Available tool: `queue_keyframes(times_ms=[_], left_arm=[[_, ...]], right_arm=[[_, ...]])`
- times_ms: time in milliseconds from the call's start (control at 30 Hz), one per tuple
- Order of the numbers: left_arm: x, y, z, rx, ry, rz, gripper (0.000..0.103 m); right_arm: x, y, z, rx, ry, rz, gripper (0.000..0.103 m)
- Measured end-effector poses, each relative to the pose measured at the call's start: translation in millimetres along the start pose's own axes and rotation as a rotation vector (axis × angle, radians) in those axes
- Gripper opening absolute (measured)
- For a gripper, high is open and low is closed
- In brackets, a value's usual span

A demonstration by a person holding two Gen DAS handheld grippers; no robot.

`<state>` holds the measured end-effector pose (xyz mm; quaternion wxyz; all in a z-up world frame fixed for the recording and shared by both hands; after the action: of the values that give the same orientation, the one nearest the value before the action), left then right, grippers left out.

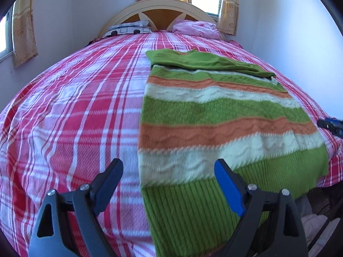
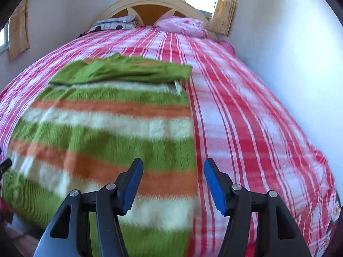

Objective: Fold small clothes
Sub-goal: 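Move both tools toward the ribbed hem of the sweater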

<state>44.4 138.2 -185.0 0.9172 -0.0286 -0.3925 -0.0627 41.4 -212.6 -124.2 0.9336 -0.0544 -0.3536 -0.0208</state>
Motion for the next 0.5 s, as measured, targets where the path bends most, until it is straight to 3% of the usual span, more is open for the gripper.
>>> queue_keyframes(times_ms=[200, 500], left_arm=[[-18, 1, -1, -0.034, 0.033, 0.022, 0.088], [-27, 0, -6, -0.068, 0.063, 0.049, 0.08]], right_arm=[[-41, -9, 4, 0.028, 0.074, 0.023, 0.06], [-55, 2, 0, 0.038, 0.119, 0.041, 0.06]])
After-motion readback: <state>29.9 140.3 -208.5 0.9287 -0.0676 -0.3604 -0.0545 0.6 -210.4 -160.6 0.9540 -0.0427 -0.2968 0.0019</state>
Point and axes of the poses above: each gripper's, at about its wrist camera, not at the fingertips, and z roughly against the way its jaws point, y to its left, x to its top, the point moved 5 cm from there along -z, roughly the way its jaws point, and after that the axes turned 6 degrees about -z, right-handed, at the moved point
